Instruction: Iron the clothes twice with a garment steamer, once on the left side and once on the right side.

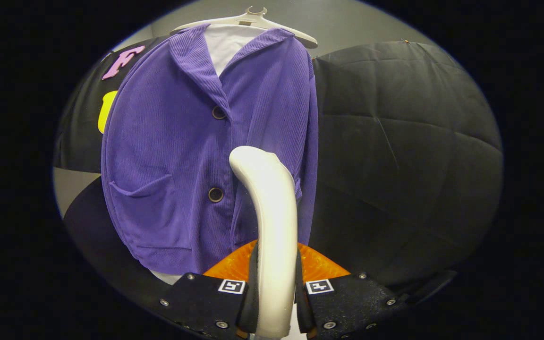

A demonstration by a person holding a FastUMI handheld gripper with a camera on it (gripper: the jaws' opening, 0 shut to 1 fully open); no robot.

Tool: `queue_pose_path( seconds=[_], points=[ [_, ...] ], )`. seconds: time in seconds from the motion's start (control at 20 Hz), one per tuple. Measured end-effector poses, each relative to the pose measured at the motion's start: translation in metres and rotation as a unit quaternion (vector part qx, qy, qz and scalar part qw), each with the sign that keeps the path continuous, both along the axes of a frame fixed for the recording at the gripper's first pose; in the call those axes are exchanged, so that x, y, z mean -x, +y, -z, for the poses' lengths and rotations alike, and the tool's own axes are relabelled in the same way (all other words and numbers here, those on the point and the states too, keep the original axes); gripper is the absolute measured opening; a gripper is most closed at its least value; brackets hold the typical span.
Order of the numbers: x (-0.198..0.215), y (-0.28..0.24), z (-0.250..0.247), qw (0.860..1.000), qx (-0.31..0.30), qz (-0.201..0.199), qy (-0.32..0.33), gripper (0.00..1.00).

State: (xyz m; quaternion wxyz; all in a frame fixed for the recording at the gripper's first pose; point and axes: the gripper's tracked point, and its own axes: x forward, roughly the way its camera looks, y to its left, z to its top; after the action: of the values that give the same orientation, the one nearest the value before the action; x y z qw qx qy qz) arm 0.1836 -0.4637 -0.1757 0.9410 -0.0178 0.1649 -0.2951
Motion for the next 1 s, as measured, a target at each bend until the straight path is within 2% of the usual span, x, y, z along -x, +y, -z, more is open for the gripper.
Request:
queue_pose_path(
  seconds=[0.6,0.85,1.0],
  points=[
    [0.003,0.006,0.031,1.0,0.017,-0.02,0.008,0.32],
    [0.025,0.046,0.066,0.997,-0.008,-0.061,0.041,0.32],
    [0.038,0.091,0.079,0.992,-0.011,-0.111,0.054,0.32]
  ],
)
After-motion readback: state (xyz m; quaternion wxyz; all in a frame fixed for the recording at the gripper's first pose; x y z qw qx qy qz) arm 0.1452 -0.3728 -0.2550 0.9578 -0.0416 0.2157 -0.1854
